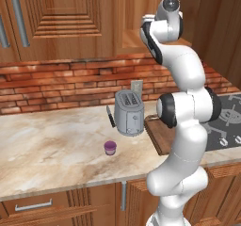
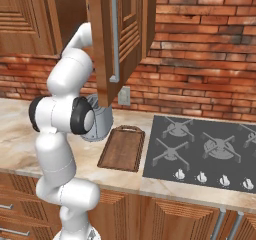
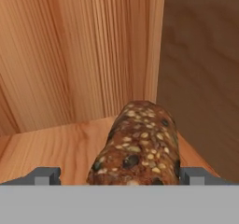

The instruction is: Pick the bread, place it on the cutting board, pick the jam, place it on the counter, and close the cabinet.

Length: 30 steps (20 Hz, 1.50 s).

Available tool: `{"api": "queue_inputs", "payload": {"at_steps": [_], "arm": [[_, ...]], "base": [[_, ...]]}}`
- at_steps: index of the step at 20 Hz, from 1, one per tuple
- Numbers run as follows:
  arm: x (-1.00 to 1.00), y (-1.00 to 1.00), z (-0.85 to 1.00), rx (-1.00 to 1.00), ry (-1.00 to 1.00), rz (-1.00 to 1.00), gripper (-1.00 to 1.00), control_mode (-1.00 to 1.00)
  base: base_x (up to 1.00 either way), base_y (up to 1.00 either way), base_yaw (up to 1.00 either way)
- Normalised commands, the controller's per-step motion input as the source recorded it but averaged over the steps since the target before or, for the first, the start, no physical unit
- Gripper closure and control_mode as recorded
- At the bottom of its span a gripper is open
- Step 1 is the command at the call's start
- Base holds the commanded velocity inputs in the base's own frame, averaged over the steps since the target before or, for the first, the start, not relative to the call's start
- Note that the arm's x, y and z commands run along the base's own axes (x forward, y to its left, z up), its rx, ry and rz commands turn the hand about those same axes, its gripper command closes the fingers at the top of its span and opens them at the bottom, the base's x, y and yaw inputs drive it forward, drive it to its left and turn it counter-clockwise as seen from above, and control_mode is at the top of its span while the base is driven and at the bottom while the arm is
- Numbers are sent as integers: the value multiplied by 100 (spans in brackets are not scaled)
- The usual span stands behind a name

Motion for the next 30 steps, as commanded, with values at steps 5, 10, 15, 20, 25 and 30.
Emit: {"api": "queue_inputs", "payload": {"at_steps": [5,10,15,20,25,30], "arm": [[1,0,-18,0,0,0,100,-100],[0,0,-2,0,0,0,100,-100],[0,-3,0,0,0,0,100,-100],[-12,0,5,0,0,0,100,-100],[-16,0,4,0,0,0,100,-100],[-20,0,1,0,0,0,100,-100]], "base": [[0,0,0],[0,0,0],[0,0,0],[0,0,0],[0,0,0],[0,0,0]]}}
